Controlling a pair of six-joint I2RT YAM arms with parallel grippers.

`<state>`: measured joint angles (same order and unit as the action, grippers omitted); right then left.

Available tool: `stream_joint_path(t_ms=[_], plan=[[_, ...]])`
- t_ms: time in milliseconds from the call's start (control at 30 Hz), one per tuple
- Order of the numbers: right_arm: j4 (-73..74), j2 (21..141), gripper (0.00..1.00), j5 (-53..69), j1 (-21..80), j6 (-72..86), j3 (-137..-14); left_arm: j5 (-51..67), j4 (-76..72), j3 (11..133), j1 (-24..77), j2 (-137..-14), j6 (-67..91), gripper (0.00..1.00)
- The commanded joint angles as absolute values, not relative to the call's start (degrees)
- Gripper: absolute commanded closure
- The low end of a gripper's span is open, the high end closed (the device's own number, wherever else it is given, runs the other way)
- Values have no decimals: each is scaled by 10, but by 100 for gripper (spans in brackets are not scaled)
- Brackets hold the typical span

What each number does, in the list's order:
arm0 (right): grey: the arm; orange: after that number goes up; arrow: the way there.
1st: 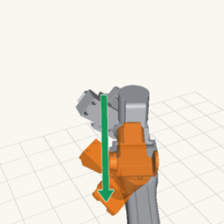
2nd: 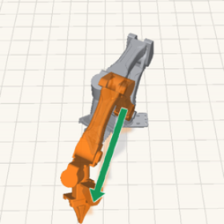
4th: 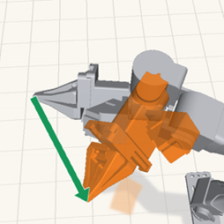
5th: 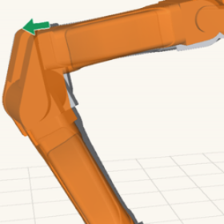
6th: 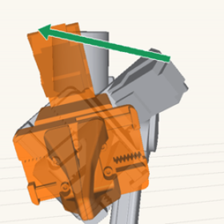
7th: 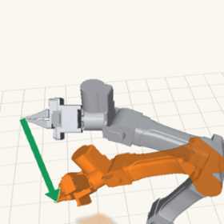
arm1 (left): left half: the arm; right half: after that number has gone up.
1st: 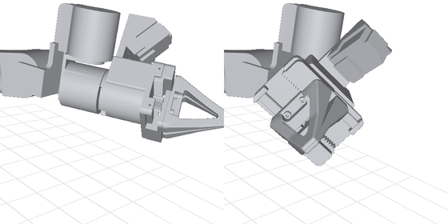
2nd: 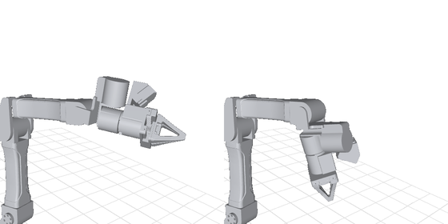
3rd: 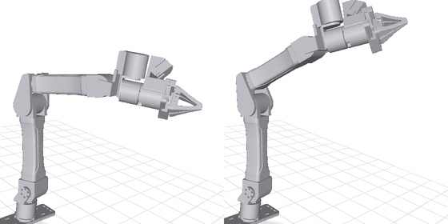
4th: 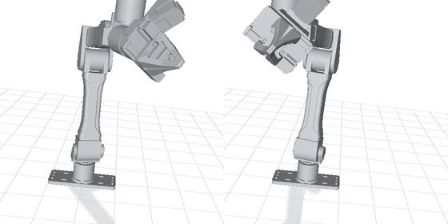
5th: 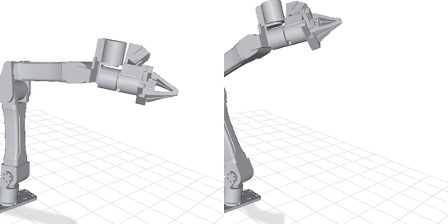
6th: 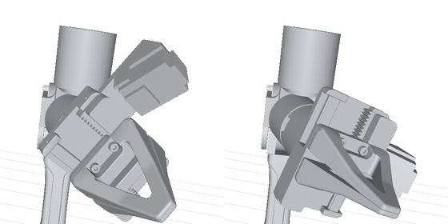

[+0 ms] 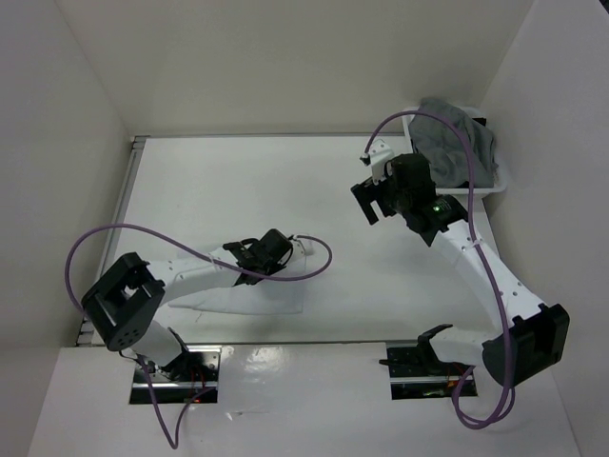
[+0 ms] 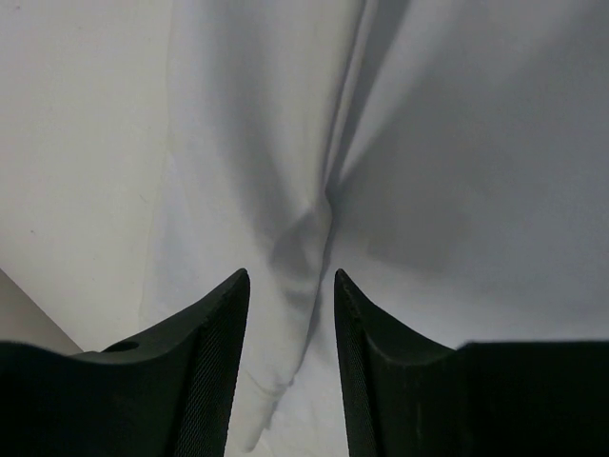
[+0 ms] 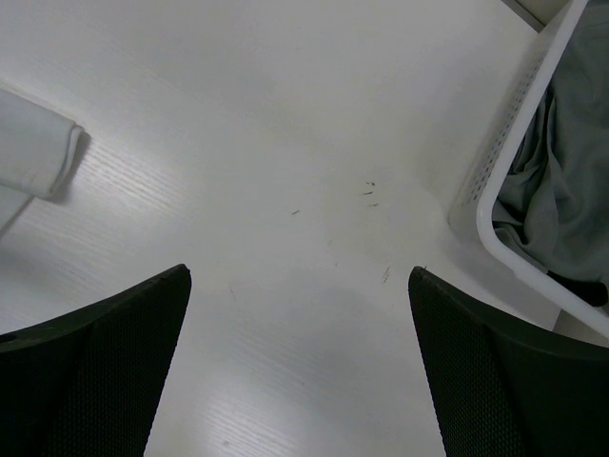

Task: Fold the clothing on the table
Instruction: Flatten the skirt out

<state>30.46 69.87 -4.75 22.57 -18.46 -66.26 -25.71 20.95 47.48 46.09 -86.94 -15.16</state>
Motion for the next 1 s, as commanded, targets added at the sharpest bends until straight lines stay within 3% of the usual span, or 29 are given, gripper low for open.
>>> stream_joint_path(t_ms=[0, 367, 467, 633, 733, 967], plan=[[279, 679, 1, -65, 226, -178, -661, -278, 162, 464, 464, -883, -151, 52], [279, 668, 1, -65, 226, -178, -656, -305, 131, 447, 464, -920, -169, 55], [279, 668, 1, -60, 226, -178, -656, -305, 126, 447, 458, -925, -174, 64], [279, 663, 1, -60, 226, -178, -645, -300, 131, 460, 452, -925, -180, 92], [274, 657, 1, -60, 226, -178, -645, -300, 136, 470, 452, -931, -180, 100], [274, 652, 1, -60, 226, -178, -634, -325, 163, 513, 445, -912, -224, 100]])
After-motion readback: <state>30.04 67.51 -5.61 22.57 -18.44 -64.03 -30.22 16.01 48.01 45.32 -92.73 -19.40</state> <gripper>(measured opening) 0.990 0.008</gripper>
